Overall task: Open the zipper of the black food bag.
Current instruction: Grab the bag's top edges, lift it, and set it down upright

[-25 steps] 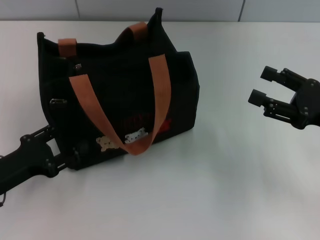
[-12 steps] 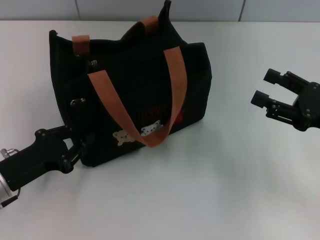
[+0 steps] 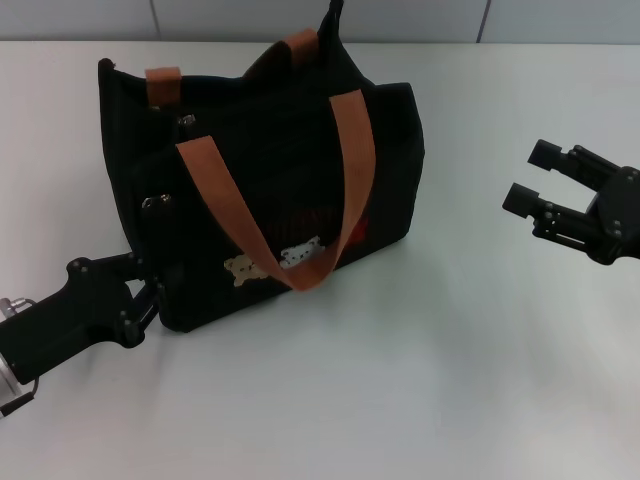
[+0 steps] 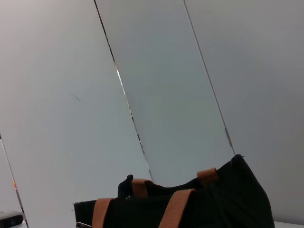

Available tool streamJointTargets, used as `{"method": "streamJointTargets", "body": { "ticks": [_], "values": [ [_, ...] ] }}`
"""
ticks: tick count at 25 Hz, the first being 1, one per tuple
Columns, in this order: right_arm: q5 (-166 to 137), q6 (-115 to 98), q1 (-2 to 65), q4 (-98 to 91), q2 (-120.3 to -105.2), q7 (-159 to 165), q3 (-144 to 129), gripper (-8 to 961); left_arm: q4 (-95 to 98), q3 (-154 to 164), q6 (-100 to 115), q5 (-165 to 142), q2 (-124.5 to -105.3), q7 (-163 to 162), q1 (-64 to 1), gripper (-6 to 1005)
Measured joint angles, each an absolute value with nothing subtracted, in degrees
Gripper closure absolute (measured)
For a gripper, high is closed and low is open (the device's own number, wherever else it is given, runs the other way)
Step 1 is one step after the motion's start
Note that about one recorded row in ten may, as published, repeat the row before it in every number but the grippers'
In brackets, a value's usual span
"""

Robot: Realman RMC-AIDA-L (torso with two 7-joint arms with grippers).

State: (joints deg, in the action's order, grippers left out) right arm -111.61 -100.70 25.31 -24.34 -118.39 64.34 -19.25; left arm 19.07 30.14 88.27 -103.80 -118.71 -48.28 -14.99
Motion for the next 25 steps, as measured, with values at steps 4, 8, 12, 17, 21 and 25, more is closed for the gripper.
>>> {"method": "streamJointTargets", "body": {
  "ticks": [4,8,12,17,21,25],
  "values": [
    [-111.6,-100.7,25.3,-24.3,-118.39,64.3,-19.2,109,19.1,30.1,88.9,-103.8,-118.63,-47.3,-14.9,860],
    [-111.6,-100.8,25.3,-24.1,-118.39,64.3,-19.2,109,18.8,30.1,89.2,-103.4,-118.64,-46.1,-14.7,908],
    [-111.6,-100.8,25.3,-23.8,-118.39,64.3,-19.2,109,18.7,30.1,89.2,-103.0,-118.65,-46.1,-14.6,907],
    [-111.6,-100.7,25.3,-23.8,-118.39,64.3,-19.2,109,18.6,30.2,89.0,-102.9,-118.55,-46.6,-14.8,909],
    [-111.6,-100.7,25.4,-23.8,-118.39,64.3,-19.2,109,18.8,30.6,88.9,-103.3,-118.37,-47.9,-15.4,910],
    [-111.6,-100.7,25.5,-23.8,-118.39,64.3,-19.2,109,19.0,30.1,88.8,-103.0,-118.52,-47.4,-14.8,912]
  ]
}}
